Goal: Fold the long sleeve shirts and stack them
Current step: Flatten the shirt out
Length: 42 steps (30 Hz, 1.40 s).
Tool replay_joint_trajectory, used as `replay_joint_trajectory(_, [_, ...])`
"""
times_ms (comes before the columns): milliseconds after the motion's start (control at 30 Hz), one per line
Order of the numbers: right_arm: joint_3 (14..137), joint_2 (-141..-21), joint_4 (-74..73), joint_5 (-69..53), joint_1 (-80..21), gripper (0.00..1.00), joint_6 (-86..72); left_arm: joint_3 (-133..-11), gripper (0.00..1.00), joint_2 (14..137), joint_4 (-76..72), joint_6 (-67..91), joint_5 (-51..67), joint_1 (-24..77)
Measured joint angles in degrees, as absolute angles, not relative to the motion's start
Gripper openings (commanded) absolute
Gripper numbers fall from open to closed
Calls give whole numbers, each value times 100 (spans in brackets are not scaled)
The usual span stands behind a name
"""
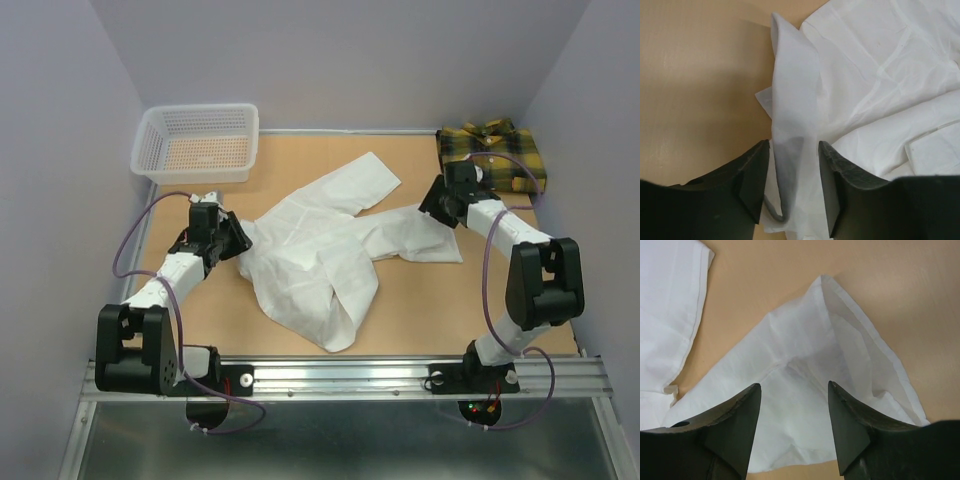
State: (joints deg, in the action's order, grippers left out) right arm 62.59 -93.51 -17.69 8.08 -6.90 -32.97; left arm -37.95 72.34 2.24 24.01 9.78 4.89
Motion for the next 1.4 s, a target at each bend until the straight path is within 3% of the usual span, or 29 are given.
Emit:
replay_joint_trajectory(67, [6335, -9400, -1846, 840, -735, 61, -3304, -3795, 37, 7303, 204, 2379, 932, 491])
replay_joint_trajectory(200, [6702, -9719, -2047, 1022, -878, 61, -3367, -3795, 12, 7461, 185, 2370, 845, 495])
replay_joint_trajectory(267, [6849, -9865, -2110, 1120, -908, 60, -3387, -3795, 7, 7496, 183, 2377, 810, 510])
replay_joint_trajectory(733, [7806, -10825, -2753, 1579, -1026, 56, -3315, -3795, 5, 7498, 45, 2357, 725, 554])
replay_joint_trajectory(1033, [7817, -10982, -2884, 1448, -1103, 46, -3245, -3795, 5, 7498, -12, 2342, 755, 554])
replay_joint_trajectory(1167, [7817, -10982, -2930, 1448, -1103, 33, -3183, -3795, 5, 7498, -23, 2342, 781, 554])
replay_joint_trajectory(1200, [7817, -10982, -2941, 1450, -1103, 25, -3168, -3795, 5, 7498, -23, 2342, 788, 554])
replay_joint_trajectory(1400, [7815, -10971, -2965, 1452, -1103, 1, -3098, -3795, 5, 7498, -27, 2342, 814, 554])
